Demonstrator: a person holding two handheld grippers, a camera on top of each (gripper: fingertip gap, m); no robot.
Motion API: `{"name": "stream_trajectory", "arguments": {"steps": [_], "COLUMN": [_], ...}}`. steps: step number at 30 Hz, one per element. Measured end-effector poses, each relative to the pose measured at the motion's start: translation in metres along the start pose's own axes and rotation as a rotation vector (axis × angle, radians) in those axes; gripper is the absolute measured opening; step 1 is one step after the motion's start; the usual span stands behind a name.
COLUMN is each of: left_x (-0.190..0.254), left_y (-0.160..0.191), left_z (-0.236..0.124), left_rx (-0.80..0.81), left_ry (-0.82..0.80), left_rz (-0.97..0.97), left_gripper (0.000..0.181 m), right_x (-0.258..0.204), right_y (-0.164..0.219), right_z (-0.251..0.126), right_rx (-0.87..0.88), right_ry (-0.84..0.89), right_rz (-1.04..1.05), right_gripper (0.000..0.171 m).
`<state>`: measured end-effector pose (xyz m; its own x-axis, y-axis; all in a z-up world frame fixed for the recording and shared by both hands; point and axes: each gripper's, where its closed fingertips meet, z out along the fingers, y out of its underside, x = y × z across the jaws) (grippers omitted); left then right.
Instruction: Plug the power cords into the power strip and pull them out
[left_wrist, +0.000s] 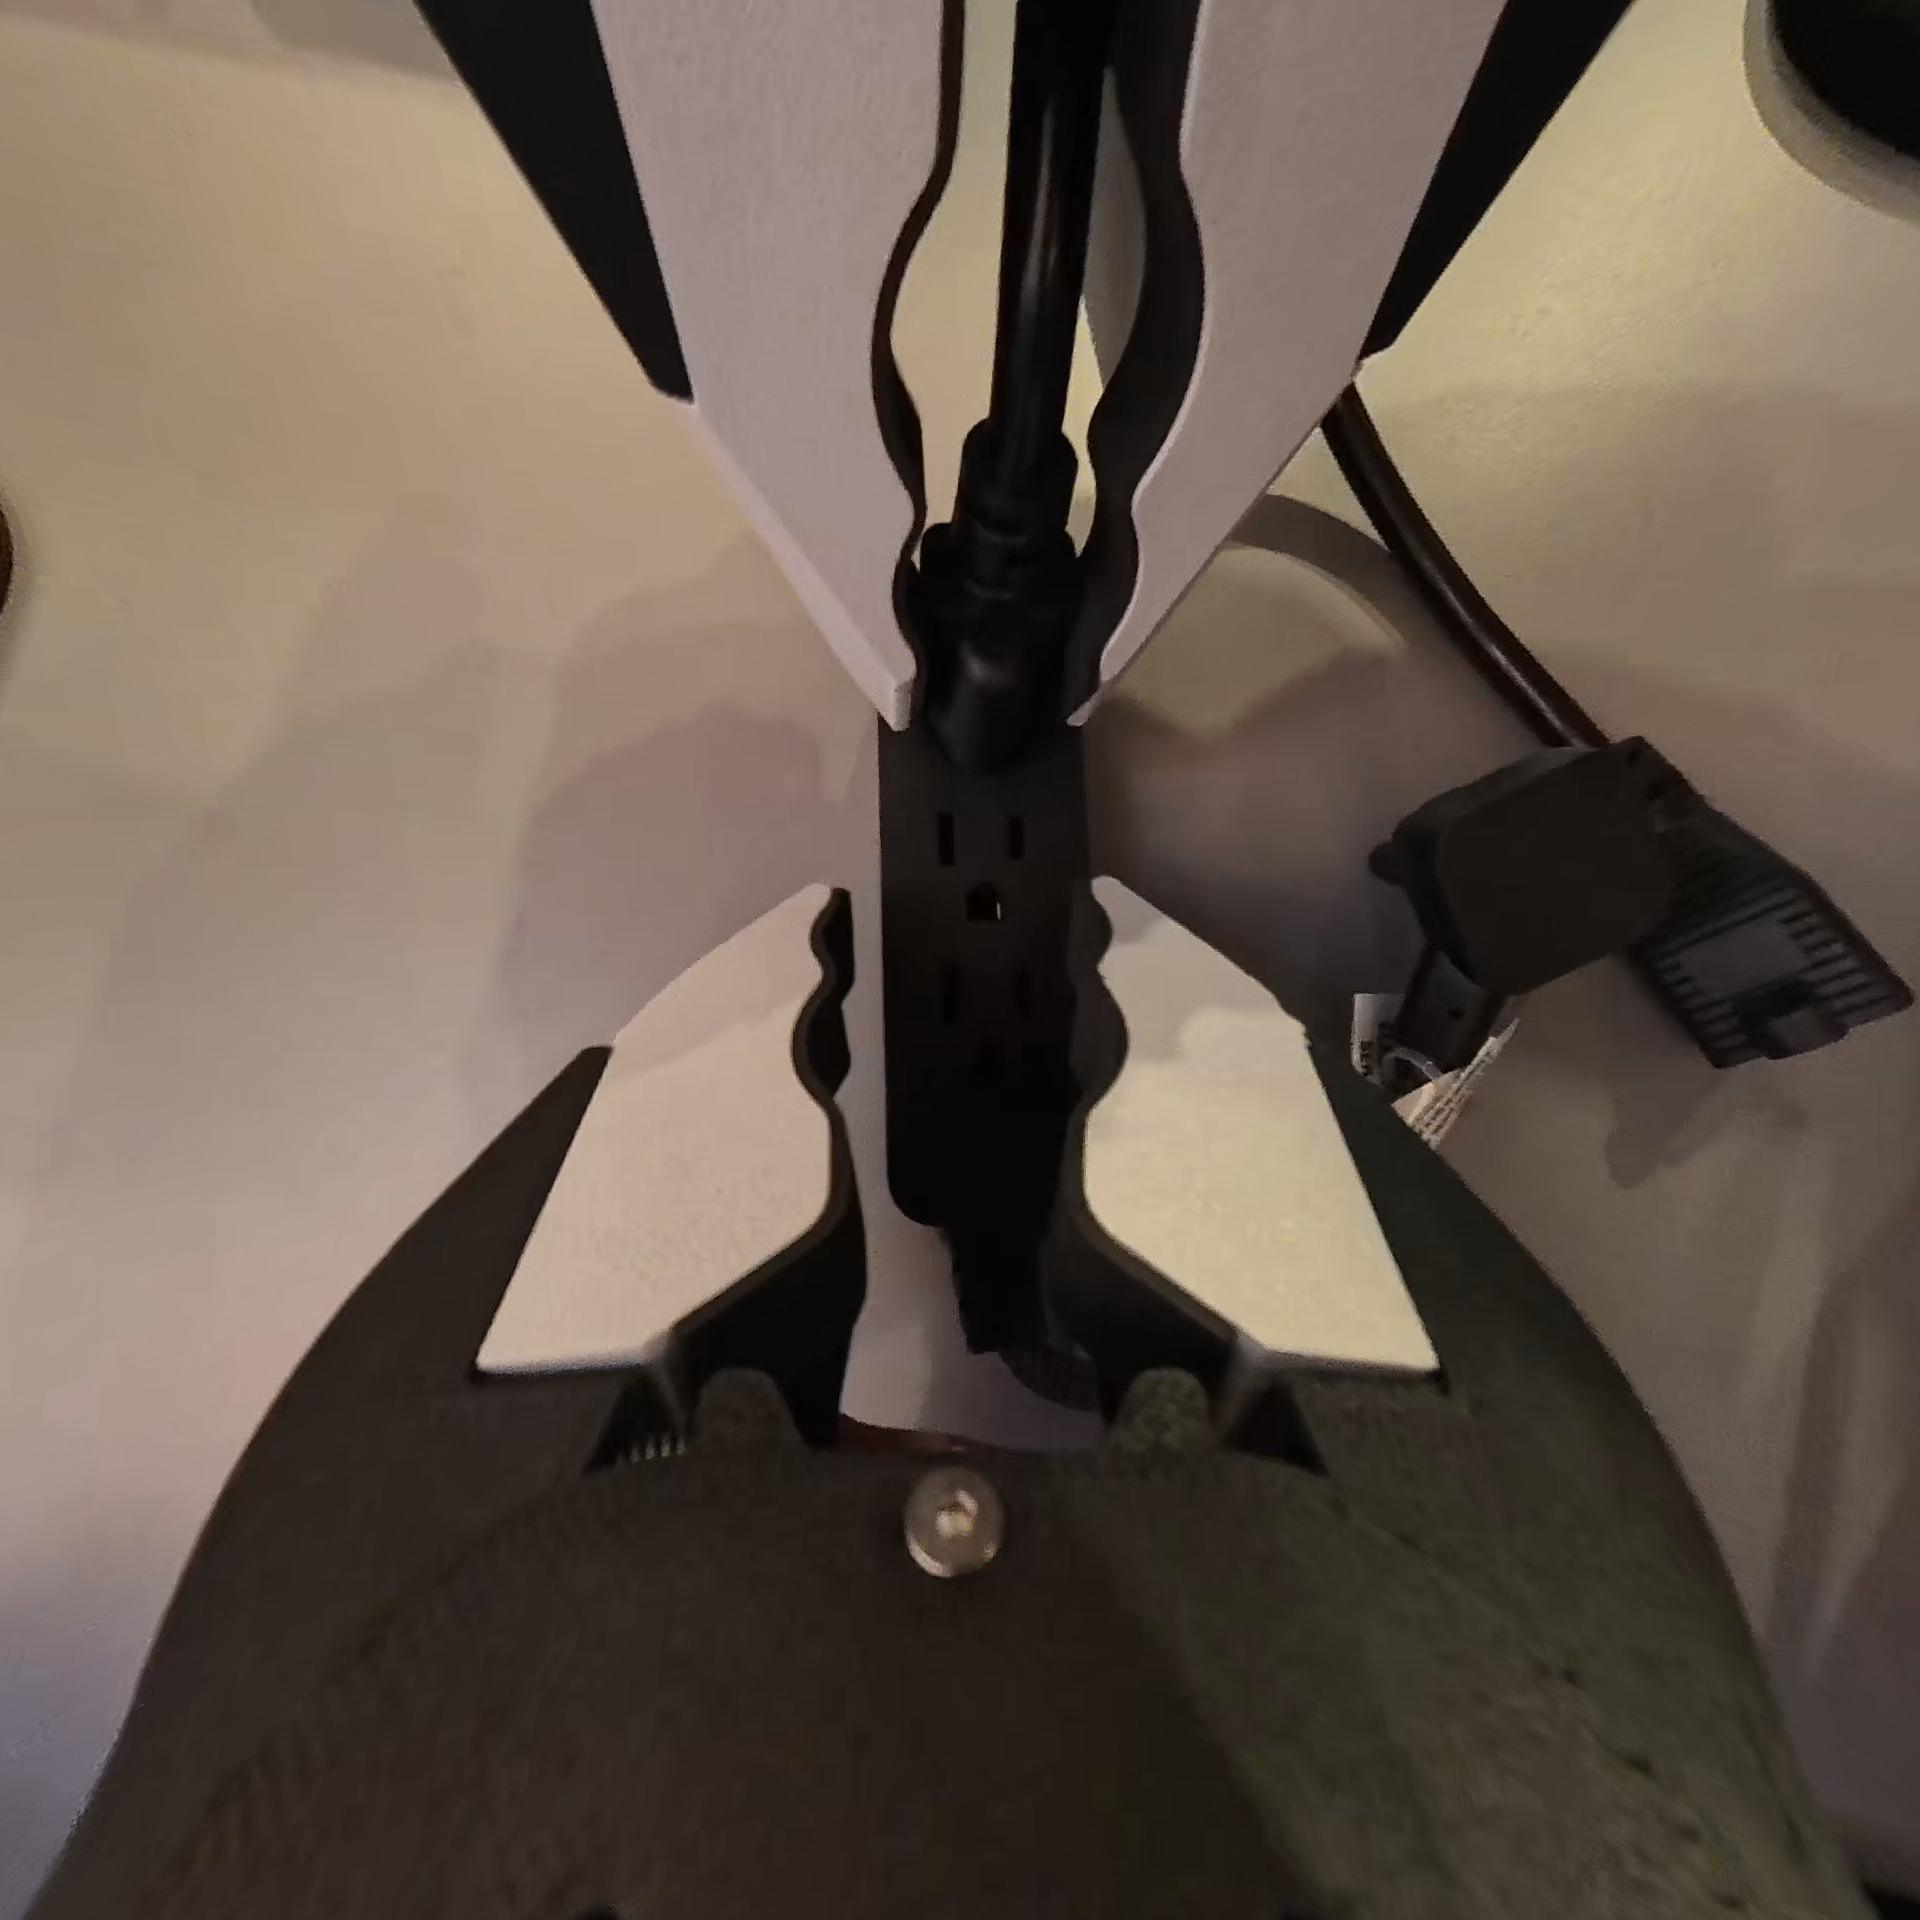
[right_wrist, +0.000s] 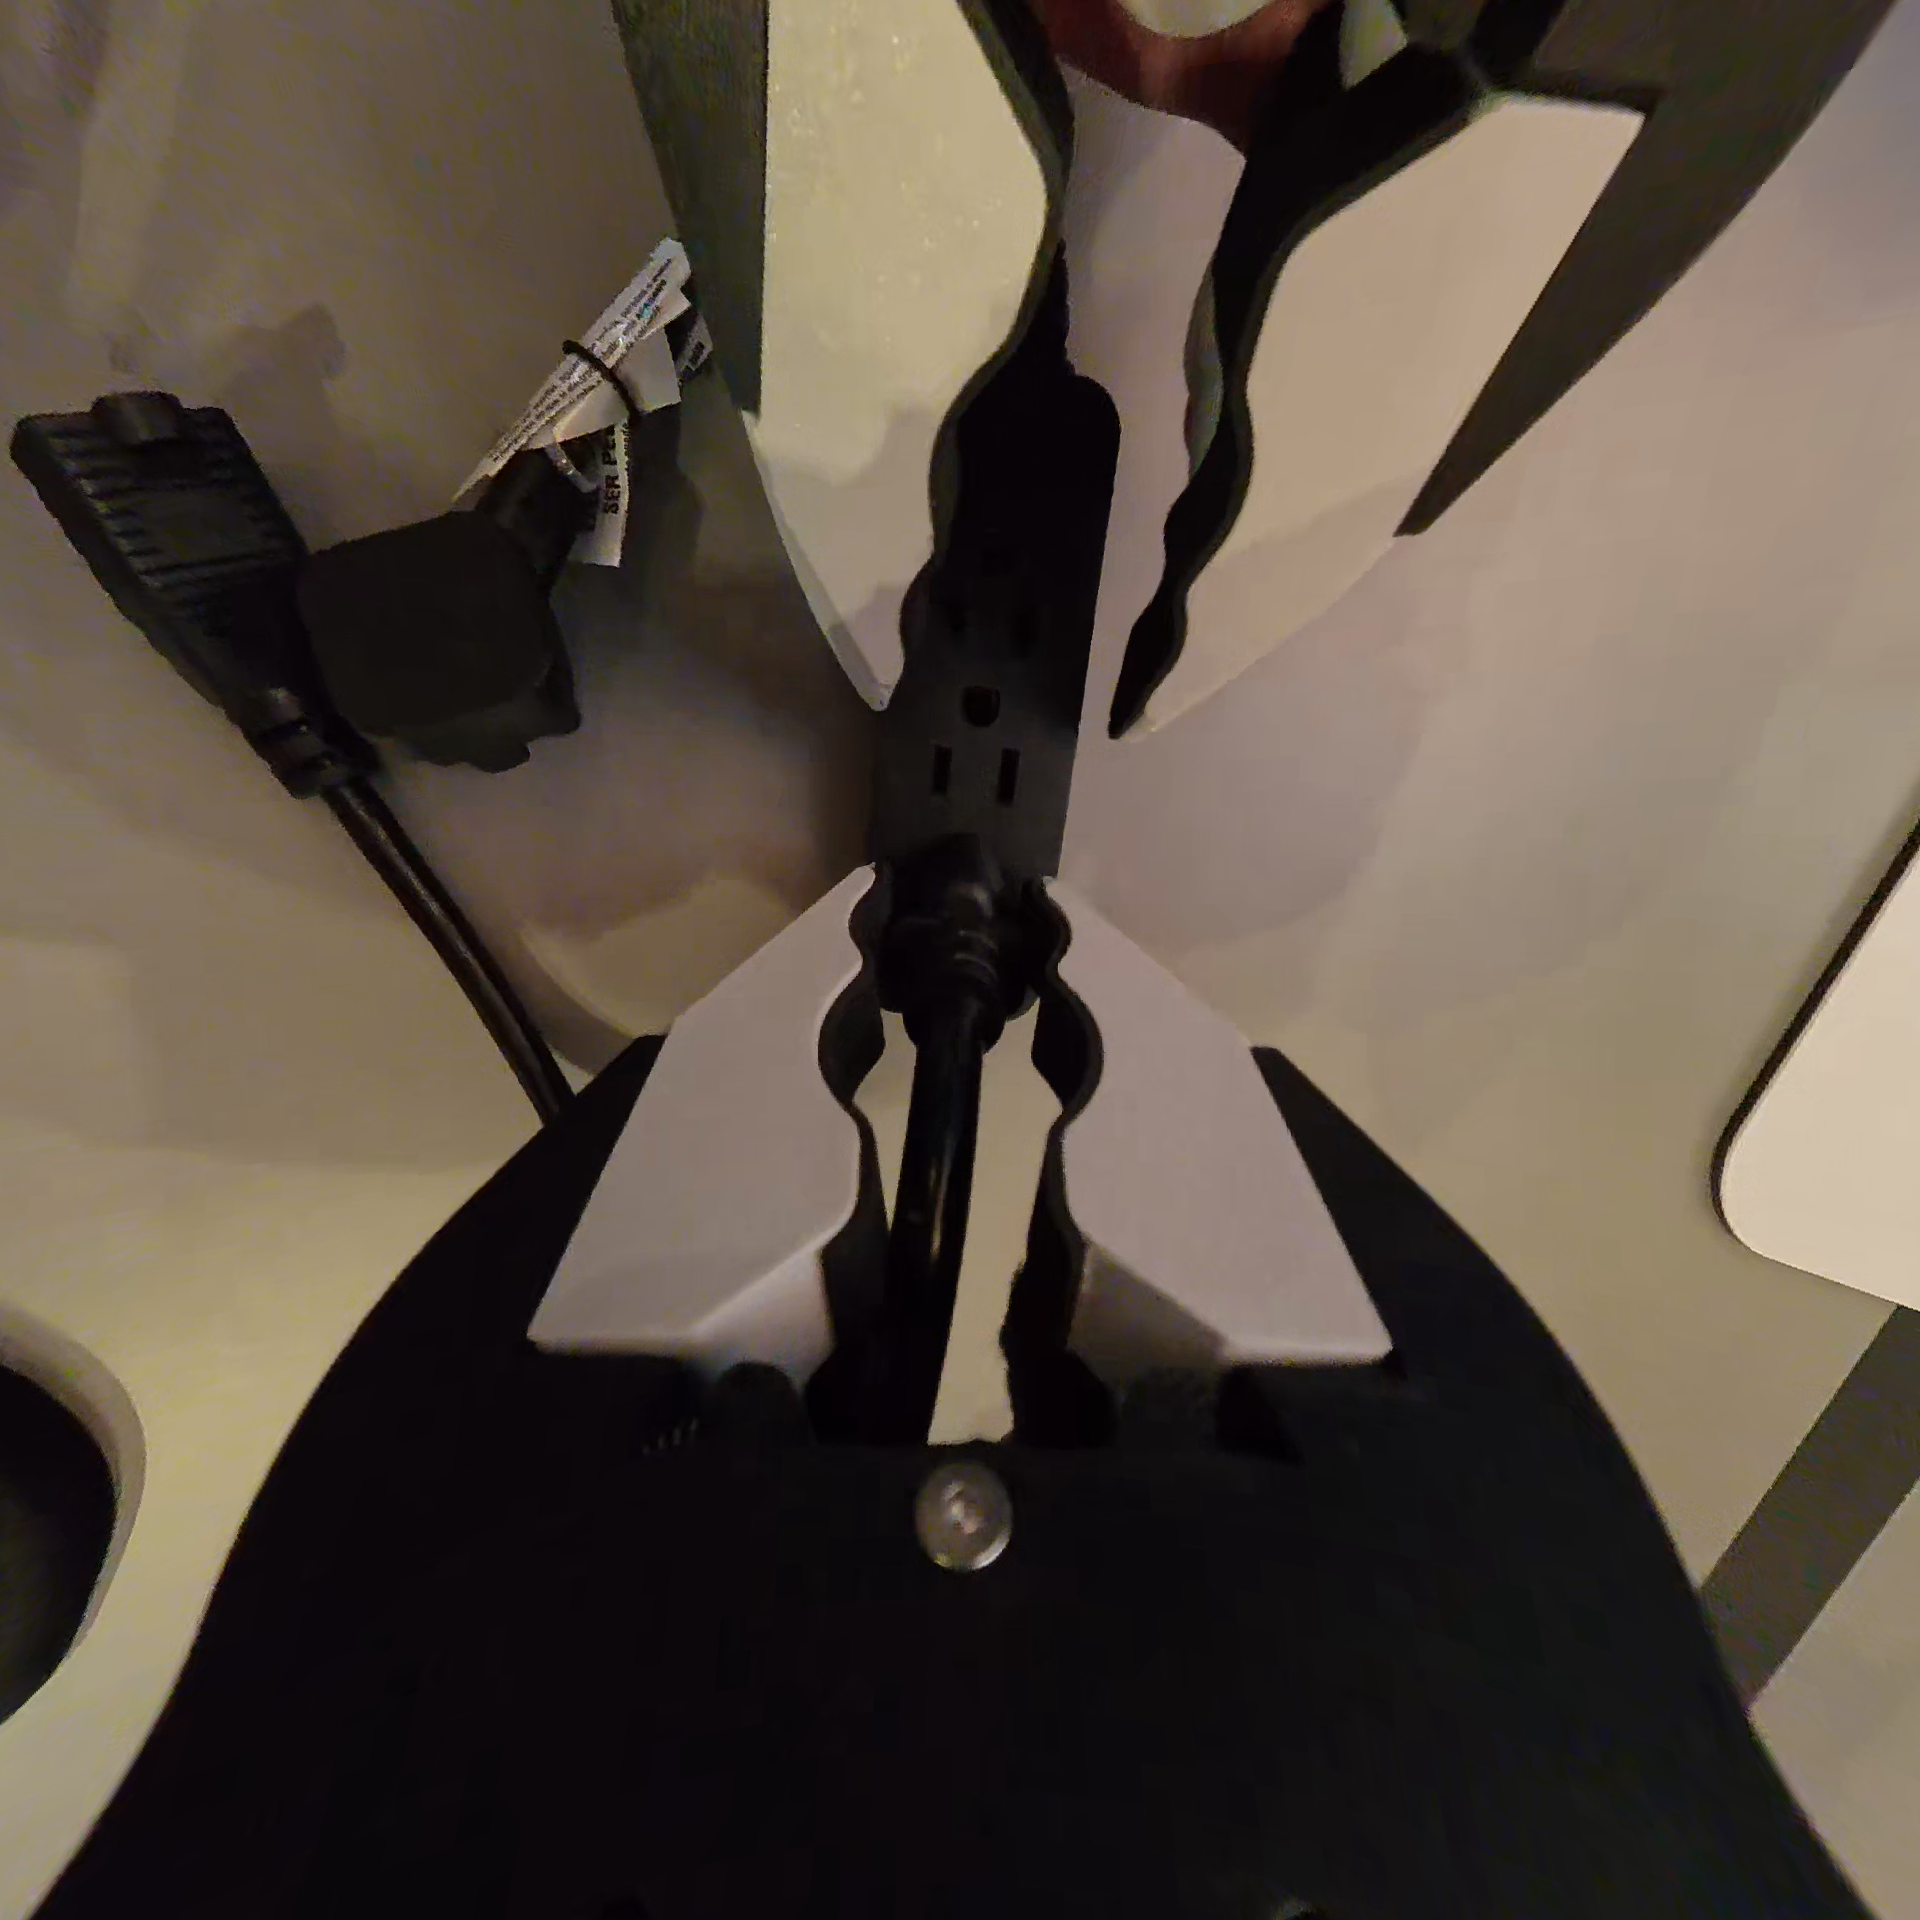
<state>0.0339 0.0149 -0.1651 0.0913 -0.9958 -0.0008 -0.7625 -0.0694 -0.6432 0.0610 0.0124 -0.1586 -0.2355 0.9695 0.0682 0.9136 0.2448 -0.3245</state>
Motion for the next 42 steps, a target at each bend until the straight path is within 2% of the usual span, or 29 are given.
{"name": "stream_trajectory", "arguments": {"steps": [2,9,12,14,21,26,29,32,33,34,36,38,40,42], "left_x": [0.004,0.007,0.008,0.010,0.011,0.014,0.015,0.006,0.004,0.001,-0.002,-0.004,-0.003,-0.001], "left_y": [0.006,0.010,0.016,0.017,0.016,0.016,0.017,0.020,0.020,0.021,0.020,0.019,0.017,0.017], "left_z": [0.001,0.001,0.006,0.005,0.005,0.005,0.004,0.001,0.000,0.000,-0.001,0.000,0.001,0.002], "left_rx": [-0.033,-0.011,-0.023,-0.023,-0.038,-0.032,-0.021,-0.026,-0.024,-0.024,-0.022,-0.019,-0.001,0.006], "left_ry": [0.011,-0.055,-0.071,-0.075,-0.095,-0.151,-0.198,-0.275,-0.293,-0.321,-0.374,-0.416,-0.425,-0.436], "left_rz": [0.018,0.008,-0.008,-0.014,-0.011,-0.076,-0.123,-0.170,-0.189,-0.210,-0.241,-0.281,-0.314,-0.314], "left_gripper": [0.045,0.044,0.044,0.044,0.043,0.044,0.044,0.043,0.043,0.043,0.043,0.043,0.043,0.043], "right_x": [0.000,-0.002,-0.004,-0.003,-0.004,-0.003,0.007,0.017,0.017,0.015,-0.001,-0.015,-0.013,-0.008], "right_y": [-0.003,-0.002,0.001,0.003,0.000,0.004,0.003,0.001,0.000,-0.004,-0.014,-0.019,-0.019,-0.008], "right_z": [0.000,-0.004,-0.006,-0.007,-0.006,-0.010,-0.030,-0.060,-0.070,-0.079,-0.087,-0.081,-0.069,-0.049], "right_rx": [0.026,0.092,0.070,0.065,0.038,-0.018,-0.008,0.023,0.032,0.052,0.078,0.082,0.098,0.065], "right_ry": [0.003,0.005,-0.019,-0.015,-0.001,-0.011,0.058,0.131,0.137,0.133,0.039,-0.038,0.003,0.069], "right_rz": [0.001,0.104,0.155,0.154,0.152,0.220,0.247,0.291,0.302,0.321,0.400,0.523,0.632,0.727], "right_gripper": [0.021,0.023,0.031,0.023,0.025,0.044,0.058,0.057,0.051,0.043,0.040,0.037,0.032,0.039]}}
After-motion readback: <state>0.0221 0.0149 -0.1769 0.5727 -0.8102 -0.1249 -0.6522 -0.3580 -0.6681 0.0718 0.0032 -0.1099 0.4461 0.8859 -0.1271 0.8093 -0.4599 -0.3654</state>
